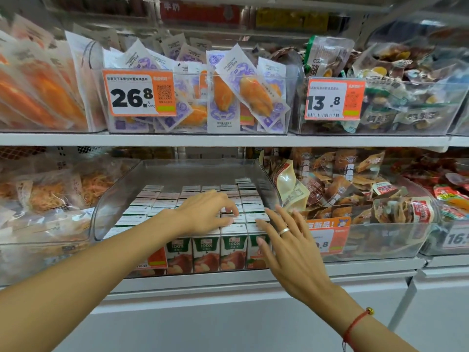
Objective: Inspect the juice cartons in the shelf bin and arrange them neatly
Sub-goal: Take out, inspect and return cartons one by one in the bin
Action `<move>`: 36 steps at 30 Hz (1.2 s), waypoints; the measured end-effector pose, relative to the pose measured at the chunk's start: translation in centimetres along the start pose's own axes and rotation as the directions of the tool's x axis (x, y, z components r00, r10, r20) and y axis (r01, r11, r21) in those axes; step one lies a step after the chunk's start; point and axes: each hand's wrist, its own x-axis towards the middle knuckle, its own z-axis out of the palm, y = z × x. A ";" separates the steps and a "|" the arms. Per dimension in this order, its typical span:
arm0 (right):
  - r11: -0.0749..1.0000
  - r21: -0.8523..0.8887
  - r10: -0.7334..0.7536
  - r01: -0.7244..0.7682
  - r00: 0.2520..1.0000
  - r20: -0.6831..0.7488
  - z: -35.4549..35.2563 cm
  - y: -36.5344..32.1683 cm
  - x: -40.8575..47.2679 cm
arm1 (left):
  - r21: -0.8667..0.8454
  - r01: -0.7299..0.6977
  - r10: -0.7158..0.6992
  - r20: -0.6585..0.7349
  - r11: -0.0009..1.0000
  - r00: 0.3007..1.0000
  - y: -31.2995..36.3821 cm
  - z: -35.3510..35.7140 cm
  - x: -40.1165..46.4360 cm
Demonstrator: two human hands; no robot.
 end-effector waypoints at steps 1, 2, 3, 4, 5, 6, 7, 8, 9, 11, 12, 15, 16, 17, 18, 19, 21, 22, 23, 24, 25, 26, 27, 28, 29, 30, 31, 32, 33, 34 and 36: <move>1.000 -0.020 -0.018 0.019 1.000 0.013 0.0 0.2 -0.1 | 0.005 -0.010 0.010 0.059 1.000 0.998 -0.1 -0.4 0.5; 0.999 -0.032 -0.030 0.031 0.999 0.020 0.0 0.4 -0.1 | 0.000 -0.019 0.018 0.117 1.000 0.993 -0.1 -0.8 1.0; 0.999 -0.027 -0.033 0.033 0.999 0.025 0.1 0.6 -0.1 | 0.002 -0.028 0.027 0.166 1.000 0.986 -0.2 -1.3 1.4; 0.999 -0.014 -0.031 0.031 0.999 0.028 0.1 0.7 -0.1 | 0.018 -0.038 0.034 0.203 0.999 0.979 -0.3 -1.6 1.8; 1.000 0.000 -0.030 0.030 0.999 0.030 0.1 0.7 -0.1 | 0.043 -0.048 0.037 0.232 0.998 0.972 -0.3 -2.0 2.2; 1.000 0.013 -0.029 0.029 0.999 0.033 0.2 0.7 -0.1 | 0.072 -0.057 0.036 0.257 0.996 0.966 -0.3 -2.2 2.6; 0.999 0.024 -0.030 0.029 0.999 0.033 0.3 0.7 -0.1 | 0.106 -0.064 0.032 0.277 0.992 0.960 -0.2 -2.4 2.9; 0.999 0.033 -0.032 0.031 0.999 0.034 0.3 0.7 -0.1 | 0.140 -0.074 0.030 0.293 0.987 0.956 0.0 -2.4 3.2; 0.999 0.043 -0.036 0.034 0.999 0.034 0.4 0.8 -0.1 | 0.169 -0.083 0.028 0.304 0.982 0.952 0.2 -2.5 3.5; 0.998 0.057 -0.039 0.037 0.999 0.032 0.4 0.9 0.0 | 0.198 -0.087 0.018 0.326 0.976 0.945 0.5 -2.6 3.9; 0.997 0.060 -0.040 0.038 0.999 0.029 0.4 0.9 0.0 | 0.201 -0.087 0.014 0.337 0.976 0.941 0.5 -2.7 4.0; 0.997 0.058 -0.043 0.042 0.999 0.020 0.5 0.9 0.0 | 0.227 -0.104 0.021 0.338 0.968 0.941 0.5 -2.8 4.1; 0.997 0.059 -0.042 0.041 0.999 0.022 0.5 1.0 0.0 | 0.233 -0.101 0.022 0.321 0.967 0.947 0.4 -2.9 4.0; 0.997 0.060 -0.043 0.042 0.999 0.027 0.5 1.0 0.0 | 0.226 -0.087 0.018 0.292 0.970 0.956 0.2 -3.0 3.9; 0.997 0.062 -0.045 0.043 0.998 0.032 0.5 1.1 0.0 | 0.203 -0.062 0.009 0.252 0.977 0.968 0.0 -3.1 3.9; 0.997 0.066 -0.047 0.044 0.998 0.033 0.6 1.2 -0.1 | 0.161 -0.028 -0.005 0.203 0.987 0.979 -0.3 -3.2 3.8; 0.997 0.066 -0.050 0.048 0.998 0.027 0.6 1.3 -0.1 | 0.020 0.049 -0.051 0.103 0.999 0.993 -1.0 -3.6 3.5; 0.997 0.065 -0.052 0.050 0.998 0.023 0.6 1.3 -0.1 | -0.076 0.081 -0.077 0.051 0.994 0.996 -1.2 -3.8 3.2; 0.997 0.064 -0.054 0.053 0.998 0.019 0.7 1.3 -0.1 | -0.186 0.097 -0.100 -0.006 0.978 0.995 -1.4 -3.9 2.9; 0.997 0.063 -0.056 0.054 0.998 0.020 0.6 1.3 -0.1 | -0.304 0.094 -0.122 -0.073 0.948 0.990 -1.4 -3.9 2.4; 0.996 0.063 -0.058 0.056 0.998 0.027 0.6 1.3 -0.1 | -0.412 0.075 -0.149 -0.151 0.908 0.977 -1.2 -3.7 1.8; 0.996 0.065 -0.060 0.057 0.998 0.036 0.6 1.2 -0.1 | -0.496 0.049 -0.187 -0.232 0.867 0.955 -0.9 -3.5 1.2; 0.996 0.066 -0.062 0.059 0.997 0.041 0.6 1.3 -0.1 | -0.564 0.022 -0.233 -0.305 0.826 0.923 -0.4 -3.3 0.6; 0.996 0.068 -0.064 0.061 0.997 0.045 0.6 1.3 -0.2 | -0.626 -0.004 -0.286 -0.362 0.780 0.887 0.2 -3.1 -0.1; 0.996 0.069 -0.067 0.064 0.997 0.047 0.5 1.3 -0.2 | -0.688 -0.027 -0.348 -0.400 0.725 0.848 0.9 -2.9 -0.7; 0.995 0.072 -0.069 0.065 0.996 0.048 0.4 1.3 -0.3 | -0.752 -0.048 -0.417 -0.416 0.657 0.808 1.8 -2.7 -1.4; 0.995 0.082 -0.067 0.063 0.997 0.042 0.3 1.3 -0.3 | -0.815 -0.066 -0.489 -0.408 0.576 0.771 2.7 -2.5 -2.1; 0.993 0.106 -0.057 0.054 0.998 0.029 0.1 1.0 -0.3 | -0.870 -0.071 -0.557 -0.373 0.488 0.742 3.6 -2.2 -2.9; 0.988 0.153 -0.031 0.030 1.000 0.003 -0.2 0.7 -0.3 | -0.914 -0.067 -0.613 -0.321 0.400 0.722 4.3 -2.0 -3.9; 0.975 0.223 0.011 -0.004 0.999 -0.031 -0.7 0.3 -0.3 | -0.949 -0.062 -0.652 -0.258 0.308 0.712 5.0 -1.7 -5.0; 0.895 0.434 0.143 -0.105 0.988 -0.055 -1.9 -0.7 -0.2 | -0.994 -0.049 -0.688 -0.100 0.095 0.718 6.0 -1.0 -7.3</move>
